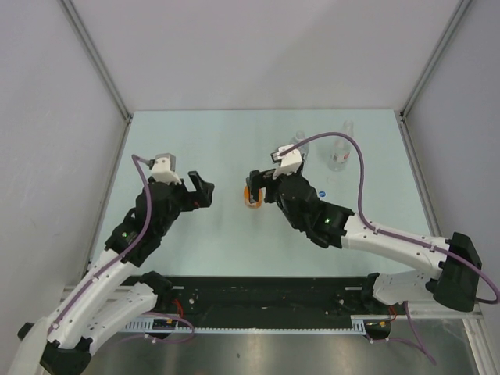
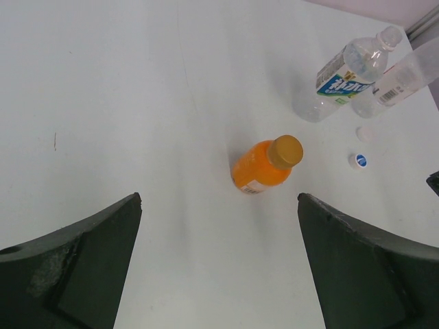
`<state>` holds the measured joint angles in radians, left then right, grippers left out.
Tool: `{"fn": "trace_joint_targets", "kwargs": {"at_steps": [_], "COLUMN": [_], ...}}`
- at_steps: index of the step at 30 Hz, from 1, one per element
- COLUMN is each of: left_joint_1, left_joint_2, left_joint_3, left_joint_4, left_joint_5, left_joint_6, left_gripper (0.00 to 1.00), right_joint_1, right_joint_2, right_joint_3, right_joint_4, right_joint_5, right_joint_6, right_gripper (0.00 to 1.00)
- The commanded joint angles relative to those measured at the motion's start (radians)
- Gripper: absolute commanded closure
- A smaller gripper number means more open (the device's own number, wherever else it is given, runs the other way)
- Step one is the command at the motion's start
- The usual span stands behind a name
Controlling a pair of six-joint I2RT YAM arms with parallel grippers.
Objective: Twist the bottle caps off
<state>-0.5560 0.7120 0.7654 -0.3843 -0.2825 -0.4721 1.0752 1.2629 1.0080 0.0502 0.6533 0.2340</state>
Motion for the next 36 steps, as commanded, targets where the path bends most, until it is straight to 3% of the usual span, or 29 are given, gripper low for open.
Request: {"fn": "trace_joint_targets", "kwargs": {"at_steps": [1, 8, 17, 30, 36], "left_joint_1": [0.03, 0.038, 0.039, 0.039, 0.039], "left_joint_2": [-0.058, -0.114, -0.143, -0.135, -0.125], "left_joint_3": [-0.023, -0.041, -0.077, -0.097, -0.101], "left_joint_4": [-0.022, -0.042, -0.03, -0.014, -0.008], "left_joint_5": [0.037, 0.075, 0.115, 0.132, 0.137], "left_joint_6": [-0.02, -0.005, 0.026, 0.027, 0.013], "left_gripper": [0.0, 0.0, 0.0, 0.0, 0.0], "right_joint_1": [-0.072, -0.158, -0.161, -0.172, -0.175], "right_joint_2": [0.055, 0.262, 0.42, 0.515, 0.524], "right_joint_3": [0.007, 0.02, 0.119, 0.135, 0.135], "right_joint_4": [0.122, 0.168, 0.18, 0.134, 0.128], "right_joint_5": [-0.196, -0.267, -0.251, -0.254, -0.256], "right_joint_6": [0.019, 0.073, 0.07, 0.103, 0.1], "right_gripper": [0.04, 0.07, 0.08, 0.12, 0.21]}}
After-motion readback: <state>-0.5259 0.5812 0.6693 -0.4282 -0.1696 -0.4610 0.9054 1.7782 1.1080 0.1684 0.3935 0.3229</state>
